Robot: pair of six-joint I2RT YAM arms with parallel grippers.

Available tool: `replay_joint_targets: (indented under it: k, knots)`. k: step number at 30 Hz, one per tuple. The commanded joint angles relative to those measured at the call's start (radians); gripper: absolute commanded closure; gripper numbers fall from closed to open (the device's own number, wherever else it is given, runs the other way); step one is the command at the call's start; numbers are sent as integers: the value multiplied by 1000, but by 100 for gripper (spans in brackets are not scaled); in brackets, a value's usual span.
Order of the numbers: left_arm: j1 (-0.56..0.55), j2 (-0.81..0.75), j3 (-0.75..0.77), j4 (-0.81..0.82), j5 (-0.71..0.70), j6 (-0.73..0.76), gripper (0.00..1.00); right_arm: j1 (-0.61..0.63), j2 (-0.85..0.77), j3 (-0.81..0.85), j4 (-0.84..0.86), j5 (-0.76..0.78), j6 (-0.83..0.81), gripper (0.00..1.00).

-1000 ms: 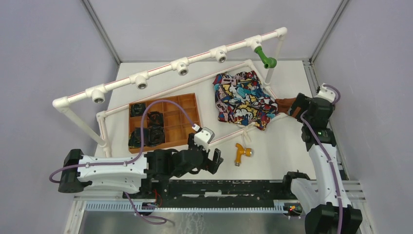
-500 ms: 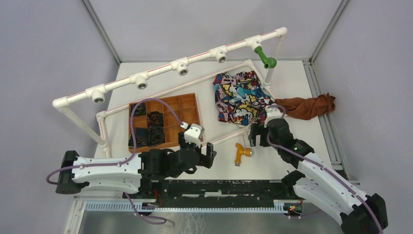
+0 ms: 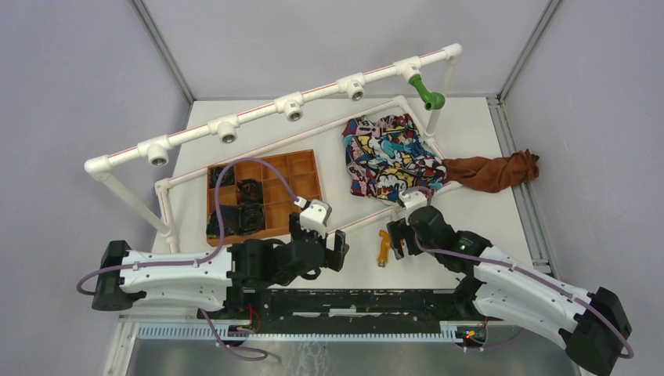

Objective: Install the water faucets
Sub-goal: Pick up the water faucet from the center of the board.

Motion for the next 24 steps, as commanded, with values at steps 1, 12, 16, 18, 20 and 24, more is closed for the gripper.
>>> replay_joint_targets:
  k: [1,12,16,18,20,24]
  knots:
    - [-2,0,41,17,-15,-26,0,1,36,-2,10,1,-108,14]
    - [-2,-15,31,28,-15,0,0,-56,161,-34,110,-131,-193,30]
    - [-2,-29,17,35,-6,0,0,-62,227,-22,130,-159,-223,28]
    - [-1,-39,13,34,4,-1,0,-62,247,-17,136,-161,-231,28]
    - [-1,-48,4,34,6,-1,0,-62,253,-22,162,-185,-235,28]
    - [-3,-51,-3,32,-2,0,0,-62,284,-2,172,-220,-251,29]
